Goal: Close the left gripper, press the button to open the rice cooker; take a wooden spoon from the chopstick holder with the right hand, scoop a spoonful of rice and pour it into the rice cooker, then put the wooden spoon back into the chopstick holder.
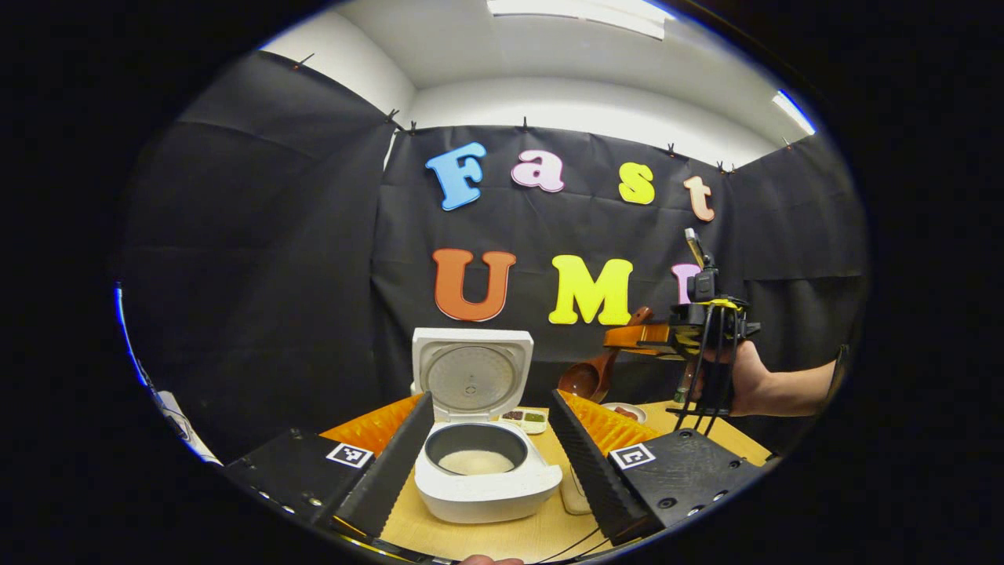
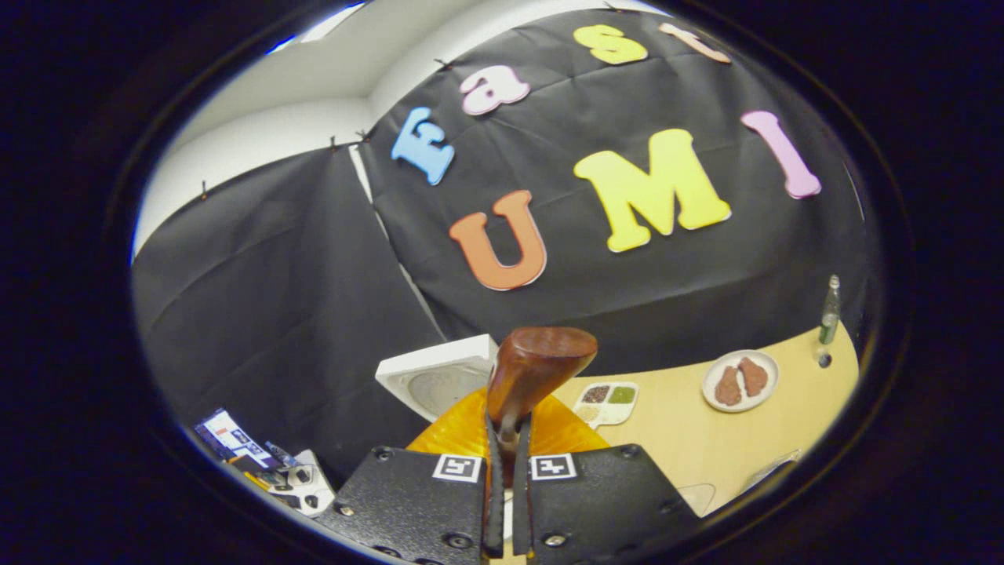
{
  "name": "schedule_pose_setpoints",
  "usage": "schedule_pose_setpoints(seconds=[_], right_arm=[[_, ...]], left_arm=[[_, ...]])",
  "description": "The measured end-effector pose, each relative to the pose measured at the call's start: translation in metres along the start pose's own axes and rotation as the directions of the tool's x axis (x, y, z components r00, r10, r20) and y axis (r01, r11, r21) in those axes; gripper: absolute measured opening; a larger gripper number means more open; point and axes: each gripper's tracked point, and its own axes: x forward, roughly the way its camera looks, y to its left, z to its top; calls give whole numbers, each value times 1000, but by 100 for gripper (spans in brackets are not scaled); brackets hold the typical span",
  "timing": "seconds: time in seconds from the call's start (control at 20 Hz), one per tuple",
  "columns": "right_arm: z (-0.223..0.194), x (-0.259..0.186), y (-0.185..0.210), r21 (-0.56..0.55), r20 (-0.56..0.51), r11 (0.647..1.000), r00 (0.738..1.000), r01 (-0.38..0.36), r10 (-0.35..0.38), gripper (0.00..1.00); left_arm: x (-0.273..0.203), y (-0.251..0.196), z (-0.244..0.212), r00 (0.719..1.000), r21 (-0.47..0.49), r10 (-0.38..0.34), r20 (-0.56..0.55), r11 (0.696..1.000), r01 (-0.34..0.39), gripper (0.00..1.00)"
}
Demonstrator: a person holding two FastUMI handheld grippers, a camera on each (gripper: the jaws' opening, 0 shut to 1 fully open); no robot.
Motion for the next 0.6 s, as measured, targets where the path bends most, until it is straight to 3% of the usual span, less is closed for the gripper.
schedule_pose_setpoints(seconds=[0.1,0.25,0.35,0.6], right_arm=[[5,-25,-35,6,24,999,998,53,-53,10],[6,-62,-83,21,49,989,988,148,-149,10],[2,-85,-118,27,53,975,974,219,-220,10],[-10,-134,-191,85,39,929,931,360,-364,9]], left_arm=[[-2,-6,1,999,-20,-36,-7,999,36,95],[32,-21,2,998,-29,-66,-9,997,66,94],[60,-30,2,997,-43,-76,-24,996,75,94],[73,-27,-4,996,-56,-71,-53,996,68,94]])
